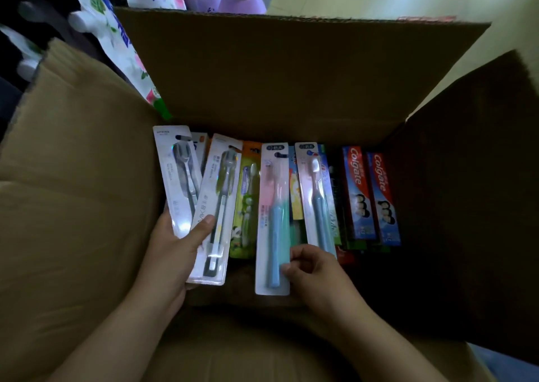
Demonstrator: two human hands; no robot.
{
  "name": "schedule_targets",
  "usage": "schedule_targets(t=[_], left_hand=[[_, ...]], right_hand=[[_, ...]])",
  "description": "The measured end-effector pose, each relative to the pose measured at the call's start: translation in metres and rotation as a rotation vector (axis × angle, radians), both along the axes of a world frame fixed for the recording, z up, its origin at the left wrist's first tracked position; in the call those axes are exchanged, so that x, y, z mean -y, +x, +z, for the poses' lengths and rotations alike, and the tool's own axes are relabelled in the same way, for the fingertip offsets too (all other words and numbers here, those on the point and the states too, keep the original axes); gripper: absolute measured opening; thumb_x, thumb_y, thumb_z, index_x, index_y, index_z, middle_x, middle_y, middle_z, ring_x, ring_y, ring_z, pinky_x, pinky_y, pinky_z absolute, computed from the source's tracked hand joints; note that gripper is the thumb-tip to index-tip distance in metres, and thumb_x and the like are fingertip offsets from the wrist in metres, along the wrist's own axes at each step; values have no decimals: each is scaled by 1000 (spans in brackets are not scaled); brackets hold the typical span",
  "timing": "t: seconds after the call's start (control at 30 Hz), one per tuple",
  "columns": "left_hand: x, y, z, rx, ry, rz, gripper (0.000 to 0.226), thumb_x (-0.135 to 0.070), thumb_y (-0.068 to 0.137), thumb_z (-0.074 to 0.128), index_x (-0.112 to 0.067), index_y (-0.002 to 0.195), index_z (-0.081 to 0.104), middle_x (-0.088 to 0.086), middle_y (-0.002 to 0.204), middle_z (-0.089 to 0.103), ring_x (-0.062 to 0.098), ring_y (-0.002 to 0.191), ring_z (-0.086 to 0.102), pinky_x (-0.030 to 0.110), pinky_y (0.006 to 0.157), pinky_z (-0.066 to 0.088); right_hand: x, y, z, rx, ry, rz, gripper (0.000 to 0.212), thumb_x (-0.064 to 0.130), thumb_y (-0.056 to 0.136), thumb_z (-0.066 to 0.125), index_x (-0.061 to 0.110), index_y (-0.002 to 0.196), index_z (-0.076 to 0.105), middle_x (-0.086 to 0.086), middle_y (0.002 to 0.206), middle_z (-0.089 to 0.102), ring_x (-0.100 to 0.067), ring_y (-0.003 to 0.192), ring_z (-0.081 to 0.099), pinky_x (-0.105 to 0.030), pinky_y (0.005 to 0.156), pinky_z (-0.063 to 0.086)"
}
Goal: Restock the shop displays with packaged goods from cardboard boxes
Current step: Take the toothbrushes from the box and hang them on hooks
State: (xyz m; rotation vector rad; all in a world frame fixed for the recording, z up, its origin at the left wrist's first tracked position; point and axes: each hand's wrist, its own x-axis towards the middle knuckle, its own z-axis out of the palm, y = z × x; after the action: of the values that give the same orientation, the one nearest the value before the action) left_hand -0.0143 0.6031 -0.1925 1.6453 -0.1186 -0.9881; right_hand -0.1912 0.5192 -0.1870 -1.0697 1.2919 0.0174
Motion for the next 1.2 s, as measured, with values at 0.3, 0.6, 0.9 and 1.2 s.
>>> schedule_targets(t=[0.3,0.6,0.9,1.2], left_hand=[[4,-15,-4,-206,14,-2,34,-21,93,55,-27,126,55,0,110,71,21,96,69,34,67,56],[0,-11,-4,-291,-26,1,59,-5,74,66,-24,128,52,6,114,69,27,99,69,43,78,57],[0,-2,-2,-149,-70,-11,55,6,83,61,-25,128,53,3,118,68,24,106,66,50,95,49],[-1,-1,-7,-127,-74,-31,60,2,80,65,-25,132,50,2,121,66,25,110,64,52,99,46]], right_hand=[[-13,17,-5,151,57,-20,8,8,92,59,12,96,64,-14,89,71,-25,85,67,-47,91,52],[-15,23,-10,183,3,13,14,13,91,61,24,97,68,-2,100,74,-18,96,69,-42,90,55],[15,3,-13,29,-259,51,24,27,92,60,35,115,55,15,104,58,3,93,56,-6,64,48],[34,-22,-48,-529,-674,305,68,39,81,71,19,135,34,-5,137,37,-23,117,52,-36,89,54]])
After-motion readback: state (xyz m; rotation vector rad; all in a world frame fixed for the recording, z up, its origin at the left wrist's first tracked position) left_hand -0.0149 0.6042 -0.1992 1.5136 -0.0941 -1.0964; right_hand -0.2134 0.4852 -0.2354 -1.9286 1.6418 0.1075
